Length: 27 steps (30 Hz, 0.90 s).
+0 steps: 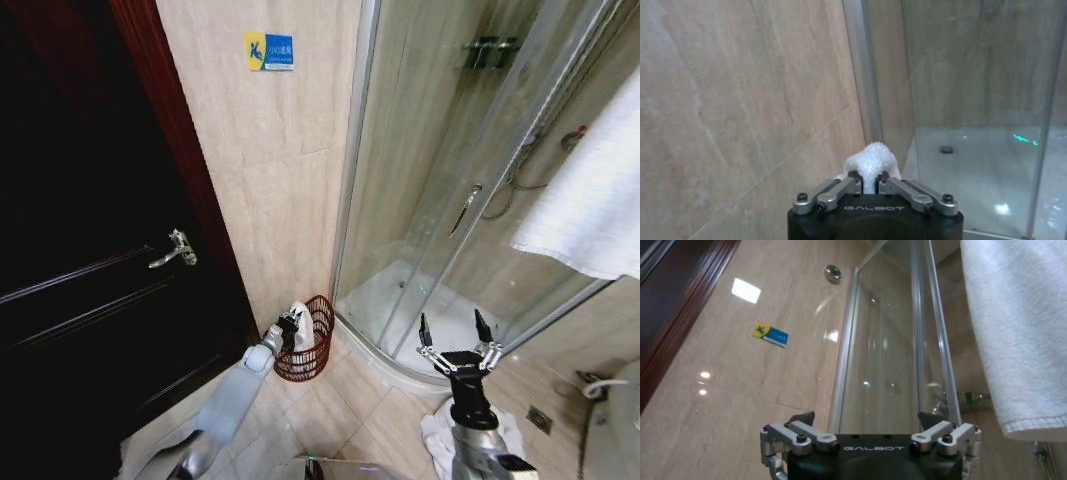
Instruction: Discard the used towel into the hamper.
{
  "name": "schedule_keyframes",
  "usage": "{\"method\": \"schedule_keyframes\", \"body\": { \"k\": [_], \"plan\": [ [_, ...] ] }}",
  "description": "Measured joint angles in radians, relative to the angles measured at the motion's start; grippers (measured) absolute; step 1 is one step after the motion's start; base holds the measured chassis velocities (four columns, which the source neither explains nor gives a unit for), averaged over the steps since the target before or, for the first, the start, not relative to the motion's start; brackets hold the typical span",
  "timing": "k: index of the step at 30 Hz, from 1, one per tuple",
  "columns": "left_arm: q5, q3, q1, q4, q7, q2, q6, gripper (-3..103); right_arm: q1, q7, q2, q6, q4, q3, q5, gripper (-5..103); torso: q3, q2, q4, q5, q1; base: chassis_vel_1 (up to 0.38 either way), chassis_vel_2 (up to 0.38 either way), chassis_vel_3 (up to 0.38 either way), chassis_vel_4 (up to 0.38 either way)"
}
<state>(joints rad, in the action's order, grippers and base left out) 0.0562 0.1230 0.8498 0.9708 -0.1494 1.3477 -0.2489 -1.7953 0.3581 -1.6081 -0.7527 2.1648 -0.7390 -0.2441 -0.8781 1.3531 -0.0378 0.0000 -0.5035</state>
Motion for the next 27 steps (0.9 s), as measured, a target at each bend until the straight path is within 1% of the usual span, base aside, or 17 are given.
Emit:
{"method": "schedule_keyframes", "body": {
  "k": [9, 17, 24, 26, 27],
  "plan": [
    [-0.020, -0.011, -0.017, -0.039, -0.002, 0.016, -0.010, 8, 0.003, 0.013, 0.000, 0.001, -0.009, 0.001, 0.012, 100, 0.000, 0.000, 0.0001, 0.0000, 0.000, -0.097, 0.100, 0.098, -0.097],
    [-0.055, -0.009, -0.012, -0.078, -0.022, 0.038, -0.023, 8, 0.008, -0.009, 0.000, -0.018, -0.021, -0.002, 0.027, 100, 0.000, 0.000, 0.0000, 0.0000, -0.001, -0.061, 0.060, 0.054, -0.061],
    [-0.142, 0.001, -0.059, -0.196, -0.020, 0.074, -0.058, 8, 0.005, 0.014, 0.000, -0.043, -0.031, -0.003, 0.026, 100, 0.000, 0.000, 0.0000, 0.0002, 0.000, 0.000, 0.000, 0.000, 0.000],
    [-0.153, 0.001, -0.064, -0.208, -0.020, 0.078, -0.065, 8, 0.003, 0.015, 0.000, -0.044, -0.032, -0.003, 0.025, 100, 0.000, 0.000, 0.0000, 0.0002, 0.000, 0.000, 0.000, 0.000, 0.000],
    [-0.193, 0.003, -0.081, -0.249, -0.014, 0.095, -0.087, 8, 0.002, 0.015, 0.000, -0.046, -0.033, -0.004, 0.024, 100, 0.000, 0.000, 0.0000, 0.0002, 0.000, 0.000, 0.000, 0.000, 0.000]
  ]
}}
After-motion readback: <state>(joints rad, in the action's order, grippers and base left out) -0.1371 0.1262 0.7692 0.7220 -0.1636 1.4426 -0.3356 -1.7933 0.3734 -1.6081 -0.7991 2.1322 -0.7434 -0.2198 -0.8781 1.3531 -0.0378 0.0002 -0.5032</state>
